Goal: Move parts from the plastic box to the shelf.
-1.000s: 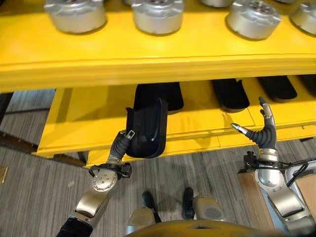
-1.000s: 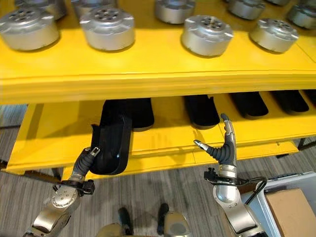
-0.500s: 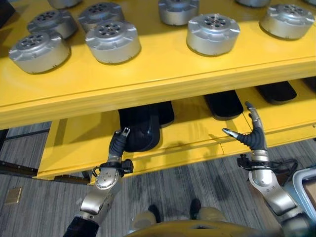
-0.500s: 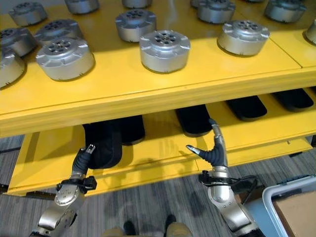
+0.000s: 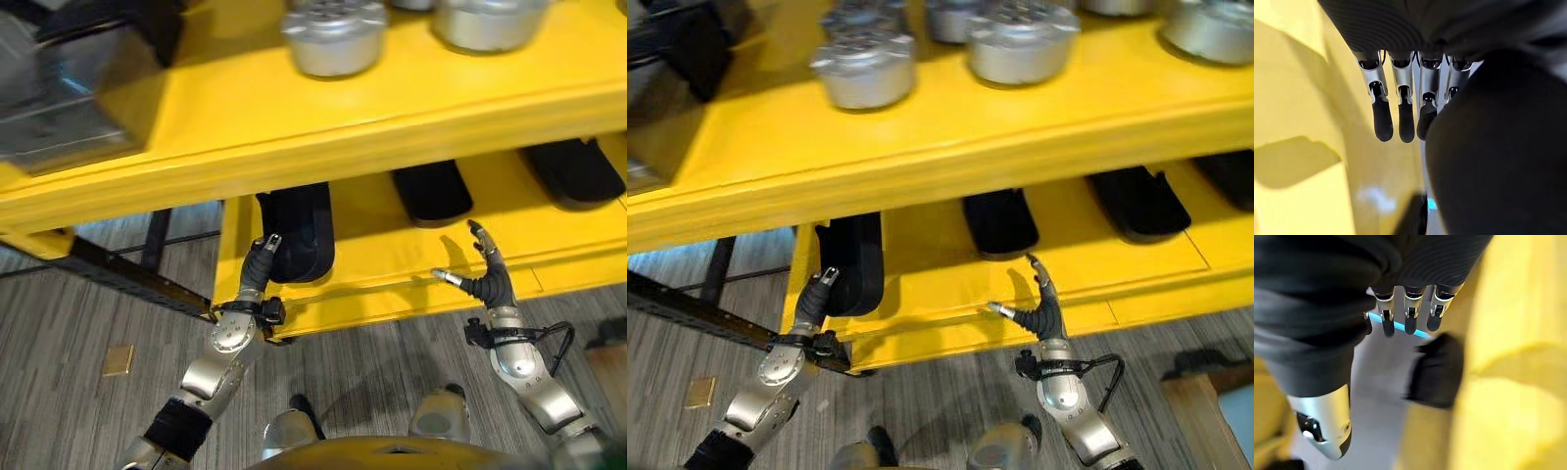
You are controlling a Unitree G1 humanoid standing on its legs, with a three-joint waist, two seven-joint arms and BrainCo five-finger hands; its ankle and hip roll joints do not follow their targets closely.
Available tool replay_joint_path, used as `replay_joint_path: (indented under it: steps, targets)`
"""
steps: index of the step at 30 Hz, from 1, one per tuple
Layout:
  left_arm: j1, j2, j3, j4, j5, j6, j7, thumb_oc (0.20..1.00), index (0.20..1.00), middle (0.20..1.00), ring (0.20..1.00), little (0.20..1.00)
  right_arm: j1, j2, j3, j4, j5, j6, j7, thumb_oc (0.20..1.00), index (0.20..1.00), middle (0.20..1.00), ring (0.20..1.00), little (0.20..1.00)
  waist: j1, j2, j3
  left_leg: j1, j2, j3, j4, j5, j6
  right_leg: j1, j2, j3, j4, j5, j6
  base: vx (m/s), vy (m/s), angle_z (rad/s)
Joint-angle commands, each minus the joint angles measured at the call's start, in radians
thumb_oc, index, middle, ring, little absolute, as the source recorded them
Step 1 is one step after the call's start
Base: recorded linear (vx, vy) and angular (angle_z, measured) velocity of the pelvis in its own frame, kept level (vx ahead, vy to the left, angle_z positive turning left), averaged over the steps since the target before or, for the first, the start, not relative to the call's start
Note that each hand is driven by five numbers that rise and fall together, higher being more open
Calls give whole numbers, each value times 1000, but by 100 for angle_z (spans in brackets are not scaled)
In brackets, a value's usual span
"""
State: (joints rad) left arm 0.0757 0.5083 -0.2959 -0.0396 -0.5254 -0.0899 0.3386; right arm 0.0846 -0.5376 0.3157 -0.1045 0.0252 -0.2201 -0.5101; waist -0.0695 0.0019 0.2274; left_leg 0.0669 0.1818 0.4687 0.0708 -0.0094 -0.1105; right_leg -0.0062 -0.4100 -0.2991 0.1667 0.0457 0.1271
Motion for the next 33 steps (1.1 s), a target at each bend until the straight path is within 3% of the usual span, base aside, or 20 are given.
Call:
replay_joint_path:
  steps: [1,5,14,21,33]
  targets:
    - [-5,-36,79,-99,38,-39,27,200,200,200,200,200,-30,-82,-40,-86,-65,-42,-4,1000,1000,1000,1000,1000,-17,48,-17,43,70,-72,-76,6,19,25,116,-54,92,-197,21,-3,42,-6]
    - [13,-23,100,-114,72,-47,43,200,200,200,200,200,-37,-100,-37,-119,-38,23,31,1000,1000,1000,1000,1000,7,29,-3,14,71,-77,-44,-15,28,23,116,-63,80,-193,25,-41,-33,8]
    - [-53,-6,103,-111,144,-23,70,200,200,200,200,200,-93,-107,-19,-114,-41,1,2,1000,1000,1000,1000,1000,43,-9,62,-120,111,-117,74,-20,18,-16,157,-44,119,-228,-2,-84,-79,3]
    - [-131,-22,79,-54,145,42,179,200,200,200,200,200,-101,-117,-19,-166,-43,-106,2,1000,1000,1000,1000,1000,26,-21,80,-157,132,-122,108,-8,11,-25,177,-18,132,-240,-10,-16,-9,0]
    - [-290,-77,65,100,198,118,369,200,200,200,200,200,-119,-102,-59,-209,-61,-95,-26,1000,1000,1000,1000,1000,-26,-33,107,-188,181,-102,166,-2,-5,-54,186,27,181,-257,-13,-3,13,-7]
